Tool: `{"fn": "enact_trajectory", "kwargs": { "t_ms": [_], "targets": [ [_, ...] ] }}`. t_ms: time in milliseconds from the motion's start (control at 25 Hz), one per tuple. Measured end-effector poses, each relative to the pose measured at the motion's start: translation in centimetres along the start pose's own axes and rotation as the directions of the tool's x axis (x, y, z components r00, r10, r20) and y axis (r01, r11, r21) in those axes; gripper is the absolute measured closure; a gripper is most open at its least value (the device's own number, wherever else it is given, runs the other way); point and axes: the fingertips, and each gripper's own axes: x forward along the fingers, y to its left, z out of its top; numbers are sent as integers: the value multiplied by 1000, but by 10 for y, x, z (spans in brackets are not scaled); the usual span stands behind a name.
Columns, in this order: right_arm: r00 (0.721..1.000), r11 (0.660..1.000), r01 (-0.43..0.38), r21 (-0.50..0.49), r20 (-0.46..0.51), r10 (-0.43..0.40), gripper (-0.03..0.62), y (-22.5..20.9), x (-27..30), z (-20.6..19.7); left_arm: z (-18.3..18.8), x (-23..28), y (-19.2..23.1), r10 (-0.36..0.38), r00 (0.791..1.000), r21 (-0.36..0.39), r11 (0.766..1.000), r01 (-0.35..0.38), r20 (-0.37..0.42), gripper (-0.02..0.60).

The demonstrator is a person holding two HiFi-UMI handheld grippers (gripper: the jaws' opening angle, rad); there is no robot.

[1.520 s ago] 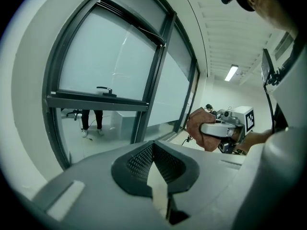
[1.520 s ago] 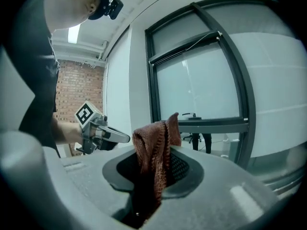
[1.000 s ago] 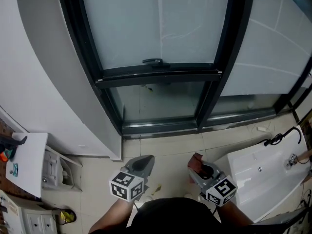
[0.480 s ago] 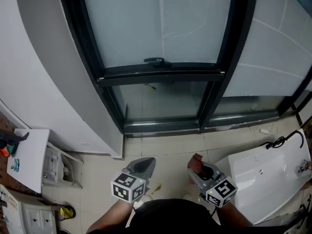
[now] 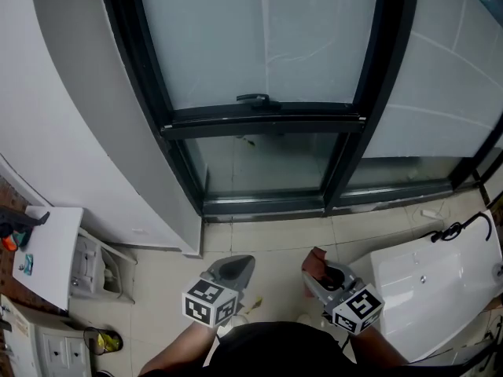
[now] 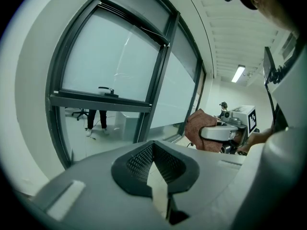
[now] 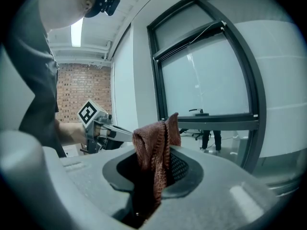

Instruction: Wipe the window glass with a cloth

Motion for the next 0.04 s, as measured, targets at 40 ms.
{"fn": "enact_trajectory", "kwargs": {
  "t_ms": [40],
  "targets": [
    [1000, 1000, -1, 0, -1, 1, 523, 0, 0, 0, 0, -1, 0, 1, 1000, 1, 1000, -1, 0, 565]
  ]
}}
